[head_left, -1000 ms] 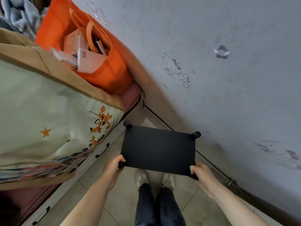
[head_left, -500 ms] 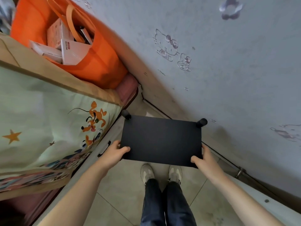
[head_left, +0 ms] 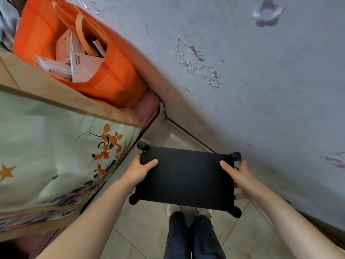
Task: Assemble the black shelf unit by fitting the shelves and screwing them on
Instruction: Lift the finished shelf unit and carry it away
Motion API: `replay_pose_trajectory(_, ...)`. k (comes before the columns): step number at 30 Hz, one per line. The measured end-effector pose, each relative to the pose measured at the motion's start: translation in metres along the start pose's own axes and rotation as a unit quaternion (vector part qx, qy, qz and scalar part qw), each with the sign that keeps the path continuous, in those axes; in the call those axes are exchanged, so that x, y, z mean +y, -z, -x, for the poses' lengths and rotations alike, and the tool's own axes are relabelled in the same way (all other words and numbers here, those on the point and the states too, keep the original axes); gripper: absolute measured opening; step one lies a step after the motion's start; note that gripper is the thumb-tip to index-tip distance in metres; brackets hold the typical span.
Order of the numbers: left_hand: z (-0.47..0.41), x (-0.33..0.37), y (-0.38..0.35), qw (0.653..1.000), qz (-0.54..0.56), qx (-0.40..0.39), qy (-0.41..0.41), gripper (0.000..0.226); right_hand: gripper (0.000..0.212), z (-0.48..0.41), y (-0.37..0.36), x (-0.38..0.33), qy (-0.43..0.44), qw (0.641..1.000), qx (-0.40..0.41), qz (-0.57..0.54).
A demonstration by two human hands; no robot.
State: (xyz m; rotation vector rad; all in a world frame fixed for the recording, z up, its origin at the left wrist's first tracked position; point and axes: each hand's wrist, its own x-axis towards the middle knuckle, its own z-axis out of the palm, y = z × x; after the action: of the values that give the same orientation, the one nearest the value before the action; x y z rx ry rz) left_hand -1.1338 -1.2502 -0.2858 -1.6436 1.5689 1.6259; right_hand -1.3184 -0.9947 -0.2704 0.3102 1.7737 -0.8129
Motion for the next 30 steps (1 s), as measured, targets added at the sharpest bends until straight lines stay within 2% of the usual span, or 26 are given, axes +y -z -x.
replay_pose_trajectory(4, -0.009, 0.015, 0.000, 1.000, 0.005, 0.008, -0.025, 0.054, 0.064, -0.004, 0.000, -0.006, 0.021, 0.999, 0.031, 0.031)
replay_pose_trajectory(13, -0.036, 0.074, 0.002, 0.994, -0.056, 0.003, -0.096, 0.066, 0.082, -0.017, -0.002, -0.014, 0.037, 0.995, 0.086, -0.030)
replay_pose_trajectory(17, -0.047, 0.104, 0.000, 0.989, -0.088, 0.006, -0.117, 0.058, 0.076, -0.018, -0.006, -0.015, 0.043, 0.992, 0.102, -0.067)
replay_pose_trajectory(23, -0.063, 0.123, -0.004, 0.983, -0.140, 0.014, -0.122, 0.068, 0.079, -0.021, -0.011, -0.010, 0.048, 0.989, 0.111, -0.090)
replay_pose_trajectory(25, -0.060, 0.124, -0.004, 0.967, -0.206, 0.033, -0.144, 0.068, 0.077, -0.022, -0.014, -0.010, 0.052, 0.988, 0.113, -0.091)
replay_pose_trajectory(28, -0.047, 0.116, -0.002, 0.910, -0.355, 0.114, -0.183, 0.066, 0.072, -0.024, -0.018, -0.013, 0.068, 0.987, 0.122, -0.081)
replay_pose_trajectory(30, -0.037, 0.105, -0.001, 0.882, -0.400, 0.145, -0.204, 0.063, 0.067, -0.026, -0.018, -0.015, 0.080, 0.985, 0.133, -0.080)
